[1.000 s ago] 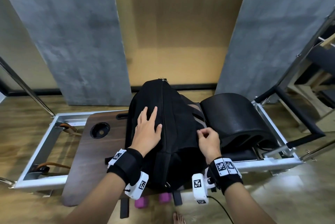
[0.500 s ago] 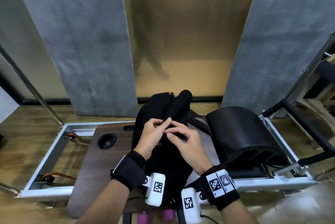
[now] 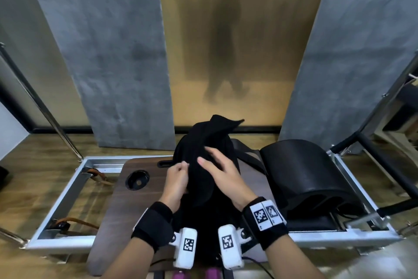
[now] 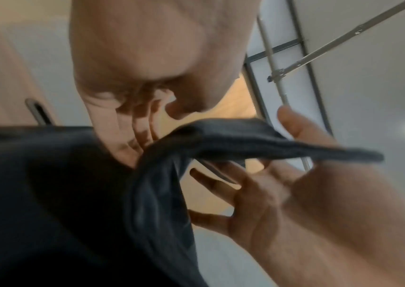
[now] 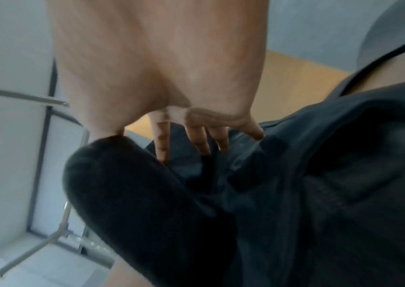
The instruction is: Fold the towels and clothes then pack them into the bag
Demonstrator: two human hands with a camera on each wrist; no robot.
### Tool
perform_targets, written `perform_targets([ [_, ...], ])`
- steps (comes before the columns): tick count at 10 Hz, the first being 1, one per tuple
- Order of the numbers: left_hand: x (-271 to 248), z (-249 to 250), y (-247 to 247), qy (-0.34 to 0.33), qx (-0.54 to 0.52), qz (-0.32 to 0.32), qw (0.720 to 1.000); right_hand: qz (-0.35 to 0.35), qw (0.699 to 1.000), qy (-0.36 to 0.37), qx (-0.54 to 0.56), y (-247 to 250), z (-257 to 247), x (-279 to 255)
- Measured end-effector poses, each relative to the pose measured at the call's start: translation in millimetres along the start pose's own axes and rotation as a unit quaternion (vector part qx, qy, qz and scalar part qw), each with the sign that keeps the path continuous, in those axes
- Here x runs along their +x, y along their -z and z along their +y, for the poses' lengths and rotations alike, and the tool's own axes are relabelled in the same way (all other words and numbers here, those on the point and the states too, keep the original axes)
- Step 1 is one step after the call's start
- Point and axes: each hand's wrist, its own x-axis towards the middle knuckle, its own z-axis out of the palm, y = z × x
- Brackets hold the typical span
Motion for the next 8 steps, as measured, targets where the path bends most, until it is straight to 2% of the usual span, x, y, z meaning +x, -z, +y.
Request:
perform_targets([
  [1,-4.4,10.0,35.2,0.001,-0.159,0.003,0.987,-0.093,0.99,-0.022,-0.103,-35.2,-8.7,21.2],
  [2,-9.2,6.6,63.2,0.027,-0.197,-0.036,0.979,-0.163,0.959,-0.077,-0.22,-54.5,-4.7,27.3],
  [3,-10.2,-15.4,81.6,0.038,-0.109,-0.001,0.993,-0.222,0.91,-0.11,-0.333,-66.0,8.0,26.1],
  [4,2.8,-41.6,80.6,0.057,-0.047,0.083,0.994,-0.215,0.907,-0.092,-0.35,-59.4,12.6,22.8],
  [5,18.4,-74.3,72.7,0.098,0.012,0.12,0.988,-0.16,0.943,-0.055,-0.287,-35.7,17.0,14.5],
  [6,19.2,-92.4,63.9,0.089,0.138,0.083,0.983,-0.111,0.958,-0.037,-0.262,-20.9,18.4,3.1],
  [7,21.2,-113.7,55.8,0.011,0.308,-0.012,0.951,-0.038,0.97,-0.001,-0.241,0.9,18.8,-19.8],
  [8,21.6,-117.6,58.4,-0.031,0.403,0.013,0.914,0.015,0.979,0.011,-0.201,15.8,15.7,-34.0],
])
